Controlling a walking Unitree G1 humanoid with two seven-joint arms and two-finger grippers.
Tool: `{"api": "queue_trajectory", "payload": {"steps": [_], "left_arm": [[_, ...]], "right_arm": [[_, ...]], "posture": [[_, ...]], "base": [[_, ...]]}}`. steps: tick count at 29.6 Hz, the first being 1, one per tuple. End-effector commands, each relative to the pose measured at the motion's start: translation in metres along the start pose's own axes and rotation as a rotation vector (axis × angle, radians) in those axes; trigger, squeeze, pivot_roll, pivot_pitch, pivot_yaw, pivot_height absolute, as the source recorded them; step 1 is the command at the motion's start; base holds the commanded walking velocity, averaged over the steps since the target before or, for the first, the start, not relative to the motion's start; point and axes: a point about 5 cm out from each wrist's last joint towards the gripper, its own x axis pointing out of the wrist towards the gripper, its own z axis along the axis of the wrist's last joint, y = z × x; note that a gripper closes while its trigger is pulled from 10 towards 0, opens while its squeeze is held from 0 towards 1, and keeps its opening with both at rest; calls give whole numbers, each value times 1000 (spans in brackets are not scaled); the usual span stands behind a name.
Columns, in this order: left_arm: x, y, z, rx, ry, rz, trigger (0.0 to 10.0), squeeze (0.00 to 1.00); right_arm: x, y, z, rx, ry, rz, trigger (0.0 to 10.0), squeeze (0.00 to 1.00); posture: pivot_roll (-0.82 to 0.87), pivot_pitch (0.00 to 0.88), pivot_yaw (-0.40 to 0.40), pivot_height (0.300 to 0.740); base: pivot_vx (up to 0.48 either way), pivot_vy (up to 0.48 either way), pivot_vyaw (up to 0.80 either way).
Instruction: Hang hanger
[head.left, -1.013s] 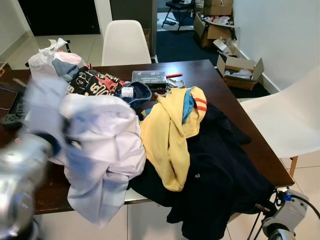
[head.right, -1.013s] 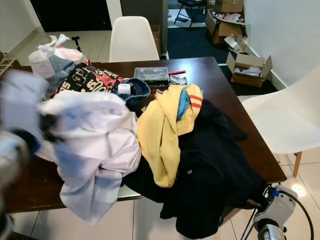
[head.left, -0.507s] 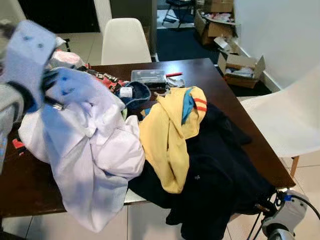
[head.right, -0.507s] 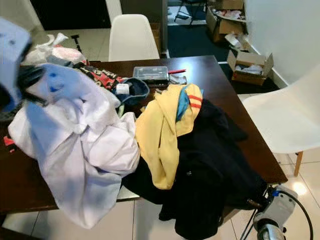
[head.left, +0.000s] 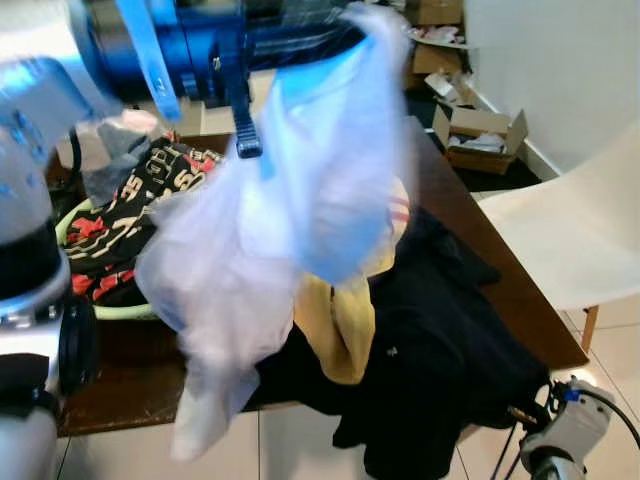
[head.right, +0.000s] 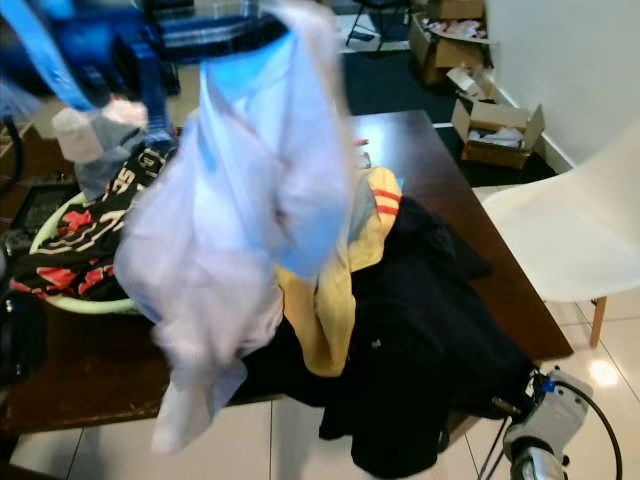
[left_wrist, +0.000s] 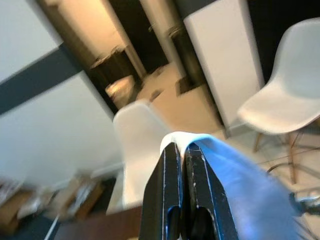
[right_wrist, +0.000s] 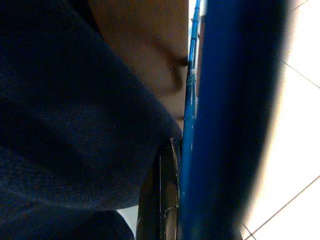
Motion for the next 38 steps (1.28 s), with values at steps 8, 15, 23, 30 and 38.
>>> {"api": "queue_trajectory", "payload": {"steps": [8, 15, 23, 30, 38], "left_arm": [[-4, 25, 38, 127, -106, -26, 10000, 0], [-3, 32, 23, 75, -116, -82, 10000, 0], [9, 19, -29, 90, 3, -131, 10000, 0], [28, 9, -66, 260, 71, -116, 10000, 0], [53, 0, -95, 46, 59, 8, 10000, 0]], "right_arm": [[-2, 0, -6, -9, 17, -6, 10000, 0], [-2, 0, -8, -11, 22, -14, 10000, 0], [-3, -2, -8, -9, 23, -17, 10000, 0], [-2, -2, -7, -2, 21, -23, 10000, 0], [-2, -3, -6, 0, 20, -25, 10000, 0]], "posture": [[90, 49, 62, 740], [81, 44, 64, 740], [75, 45, 63, 740], [64, 45, 67, 740], [62, 46, 71, 740]], "base": [[0, 0, 0], [0, 0, -457], [0, 0, -800], [0, 0, -800], [0, 0, -800]]}}
